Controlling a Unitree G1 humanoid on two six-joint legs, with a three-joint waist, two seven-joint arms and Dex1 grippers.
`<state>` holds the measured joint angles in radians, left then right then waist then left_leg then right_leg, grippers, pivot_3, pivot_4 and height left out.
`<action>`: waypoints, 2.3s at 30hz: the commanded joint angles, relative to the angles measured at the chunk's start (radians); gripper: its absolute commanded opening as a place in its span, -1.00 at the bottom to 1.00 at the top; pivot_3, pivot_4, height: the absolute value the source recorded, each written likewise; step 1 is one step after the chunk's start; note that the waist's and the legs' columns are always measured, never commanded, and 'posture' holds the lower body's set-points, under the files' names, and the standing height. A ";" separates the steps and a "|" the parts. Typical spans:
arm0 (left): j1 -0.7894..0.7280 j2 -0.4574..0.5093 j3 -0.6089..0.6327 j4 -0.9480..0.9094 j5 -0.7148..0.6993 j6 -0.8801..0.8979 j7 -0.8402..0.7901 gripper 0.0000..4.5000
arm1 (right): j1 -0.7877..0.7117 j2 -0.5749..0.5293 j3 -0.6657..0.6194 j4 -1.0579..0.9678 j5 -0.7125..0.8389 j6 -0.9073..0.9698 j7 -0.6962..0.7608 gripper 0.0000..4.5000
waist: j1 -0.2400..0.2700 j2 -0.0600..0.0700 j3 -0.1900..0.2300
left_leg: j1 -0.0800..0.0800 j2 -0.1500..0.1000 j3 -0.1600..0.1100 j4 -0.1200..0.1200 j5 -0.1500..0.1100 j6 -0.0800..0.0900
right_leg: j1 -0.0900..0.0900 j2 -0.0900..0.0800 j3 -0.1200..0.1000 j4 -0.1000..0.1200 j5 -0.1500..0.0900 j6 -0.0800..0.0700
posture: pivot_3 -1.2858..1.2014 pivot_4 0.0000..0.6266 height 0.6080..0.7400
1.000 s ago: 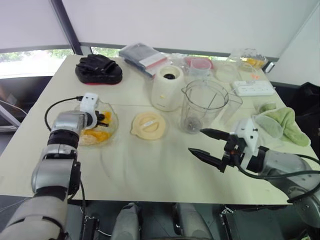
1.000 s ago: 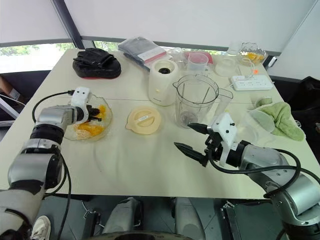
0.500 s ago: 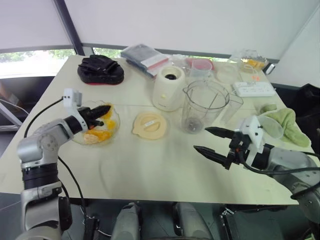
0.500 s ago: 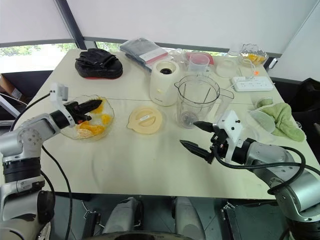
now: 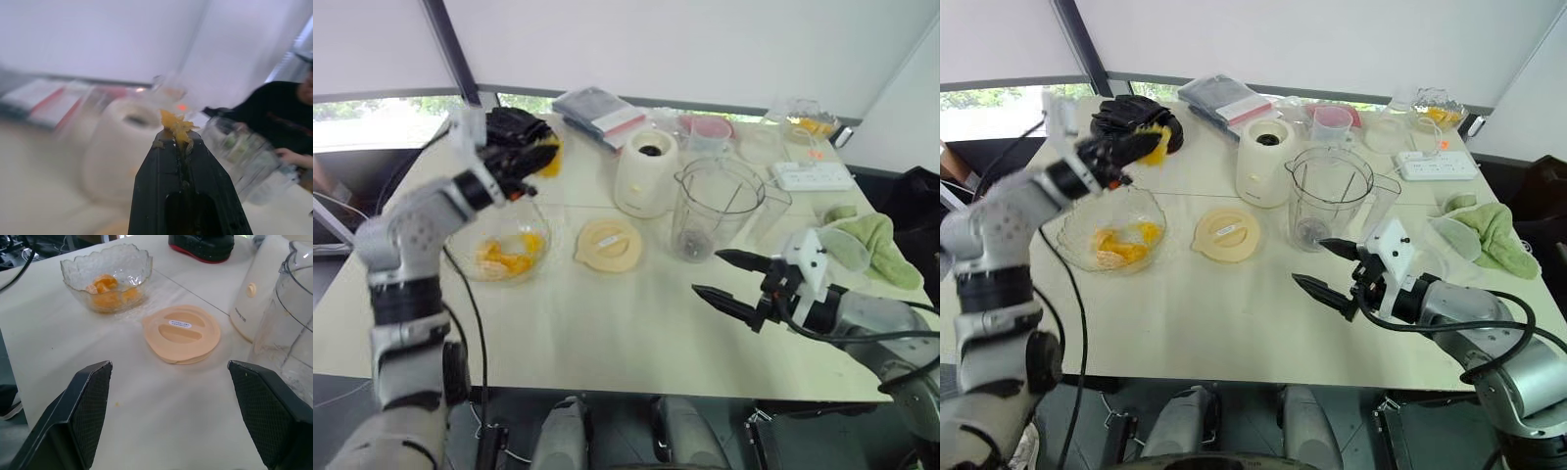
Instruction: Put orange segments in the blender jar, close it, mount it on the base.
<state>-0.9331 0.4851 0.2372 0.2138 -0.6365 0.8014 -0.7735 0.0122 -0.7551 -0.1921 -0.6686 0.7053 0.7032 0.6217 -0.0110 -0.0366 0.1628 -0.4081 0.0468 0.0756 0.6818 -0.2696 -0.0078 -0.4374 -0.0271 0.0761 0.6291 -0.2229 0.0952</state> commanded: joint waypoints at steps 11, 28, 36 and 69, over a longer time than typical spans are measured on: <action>-0.536 -0.278 -0.249 0.733 0.255 -0.465 -0.395 -0.99 | 0.159 0.114 -0.045 -0.166 -0.061 -0.057 -0.161 0.77 | -0.002 0.000 0.001 | -0.001 0.000 0.000 -0.001 -0.002 0.002 | -0.001 0.001 0.000 -0.001 -0.001 0.001 | 0.03 -0.52 1.00; -0.596 -0.498 -0.298 1.096 0.572 -0.799 -0.315 -0.75 | 0.411 0.281 0.031 -0.379 -0.188 -0.099 -0.372 0.77 | -0.003 -0.001 0.001 | -0.003 0.000 0.000 -0.001 -0.002 0.004 | -0.003 0.000 0.001 -0.001 -0.001 0.000 | 0.03 -0.52 1.00; -0.593 -0.509 -0.271 1.108 0.612 -0.829 -0.237 0.88 | 0.389 0.271 0.019 -0.374 -0.189 -0.090 -0.375 0.77 | -0.002 -0.001 0.001 | -0.003 0.000 0.000 -0.001 -0.003 0.004 | -0.003 0.000 0.001 -0.002 -0.001 0.000 | 0.03 -0.52 1.00; 0.209 -0.018 -0.294 -0.008 0.441 -0.513 -0.628 0.97 | 0.035 0.378 -0.070 0.186 -0.461 -0.344 -0.462 0.77 | 0.001 0.002 0.002 | -0.003 0.001 0.001 0.000 -0.003 0.004 | -0.003 0.000 0.001 0.000 -0.001 0.000 | 0.03 -0.52 1.00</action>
<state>-0.7344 0.4596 -0.0557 0.3151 -0.1558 0.2394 -1.4243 0.0666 -0.3735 -0.2460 -0.5034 0.2626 0.3933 0.1638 -0.0097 -0.0348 0.1644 -0.4107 0.0479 0.0764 0.6816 -0.2722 -0.0036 -0.4403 -0.0277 0.0776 0.6294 -0.2237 0.0953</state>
